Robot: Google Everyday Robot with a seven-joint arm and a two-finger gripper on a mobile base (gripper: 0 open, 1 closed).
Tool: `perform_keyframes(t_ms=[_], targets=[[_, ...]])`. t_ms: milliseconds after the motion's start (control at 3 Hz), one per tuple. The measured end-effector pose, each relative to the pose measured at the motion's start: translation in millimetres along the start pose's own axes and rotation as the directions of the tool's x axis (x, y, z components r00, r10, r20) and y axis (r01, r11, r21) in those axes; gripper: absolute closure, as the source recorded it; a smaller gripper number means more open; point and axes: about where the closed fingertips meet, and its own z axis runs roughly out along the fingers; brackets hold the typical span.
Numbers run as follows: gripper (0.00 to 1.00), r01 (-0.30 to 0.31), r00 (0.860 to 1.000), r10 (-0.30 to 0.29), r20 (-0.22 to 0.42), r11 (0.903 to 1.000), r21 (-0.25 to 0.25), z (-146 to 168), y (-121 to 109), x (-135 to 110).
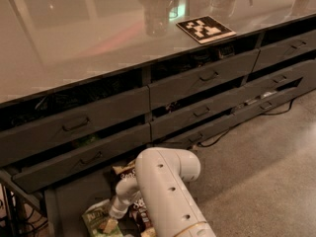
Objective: Pick green jalapeno chip bag from bottom drawer and place on counter
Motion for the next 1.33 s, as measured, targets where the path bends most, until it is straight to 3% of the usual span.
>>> perform_keyframes(t_ms=[333,667,1000,1333], targets=[[0.66,0.0,1.0,0.0,0.0,1.0,0.0,-4.7,1.7,-2.9],[0.89,-0.028,0.998,0.025,0.051,0.9985,0.048,-8.4,4.8,2.8],[1.0,-0.027,0.991,0.011,0.13,0.9917,0.126,-38.9,8.1,-3.1],[1.0,0.015,0.974,-0.055,0.221,0.9837,0.179,-98.0,32.6,-19.2]])
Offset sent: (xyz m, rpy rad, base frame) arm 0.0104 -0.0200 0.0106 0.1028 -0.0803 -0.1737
